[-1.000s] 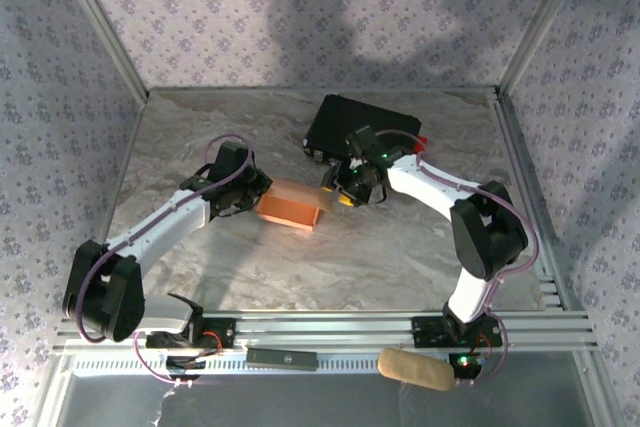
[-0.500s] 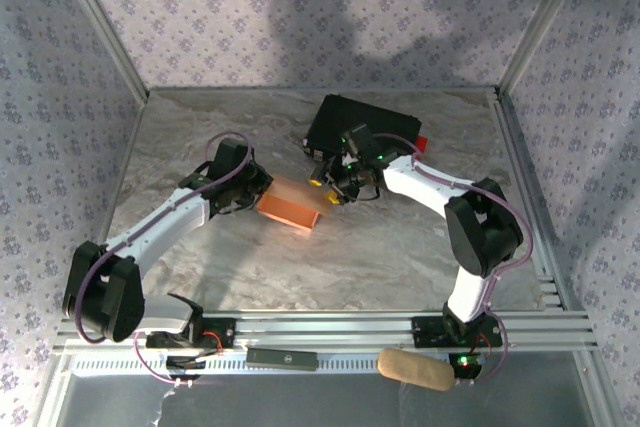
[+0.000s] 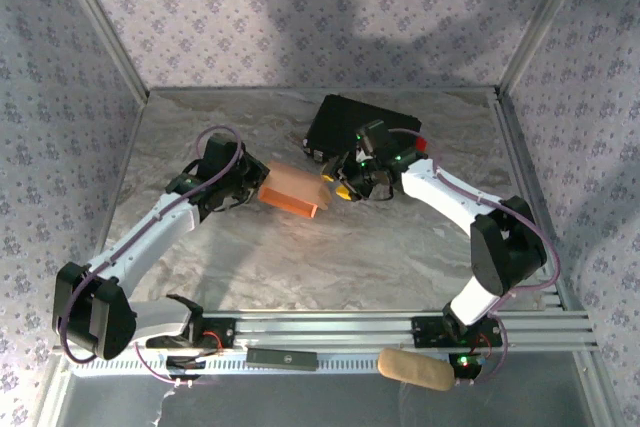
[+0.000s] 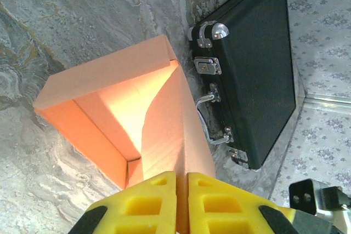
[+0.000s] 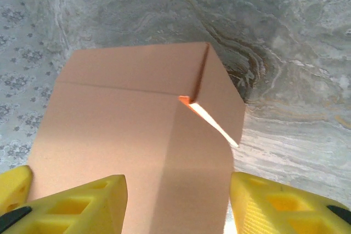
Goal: Fold the paper box
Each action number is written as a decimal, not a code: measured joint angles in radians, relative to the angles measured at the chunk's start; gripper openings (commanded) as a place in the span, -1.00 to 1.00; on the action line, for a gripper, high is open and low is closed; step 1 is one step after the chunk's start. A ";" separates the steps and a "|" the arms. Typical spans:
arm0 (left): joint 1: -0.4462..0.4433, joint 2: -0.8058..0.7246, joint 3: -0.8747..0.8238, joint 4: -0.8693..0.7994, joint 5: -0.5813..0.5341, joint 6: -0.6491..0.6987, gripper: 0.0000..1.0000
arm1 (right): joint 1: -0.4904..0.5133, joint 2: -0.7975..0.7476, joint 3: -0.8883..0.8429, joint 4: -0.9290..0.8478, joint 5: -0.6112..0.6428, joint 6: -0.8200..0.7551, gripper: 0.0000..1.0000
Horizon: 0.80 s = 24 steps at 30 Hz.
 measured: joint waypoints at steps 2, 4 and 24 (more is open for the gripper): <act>0.000 -0.002 0.001 -0.003 0.000 0.000 -1.00 | 0.004 0.001 -0.004 -0.002 0.000 0.000 0.07; 0.001 -0.002 0.001 -0.008 0.000 0.000 -1.00 | 0.010 0.001 -0.006 0.000 -0.001 0.001 0.07; 0.007 -0.009 0.001 -0.010 -0.012 0.000 -1.00 | 0.066 0.018 -0.073 0.137 -0.017 0.160 0.05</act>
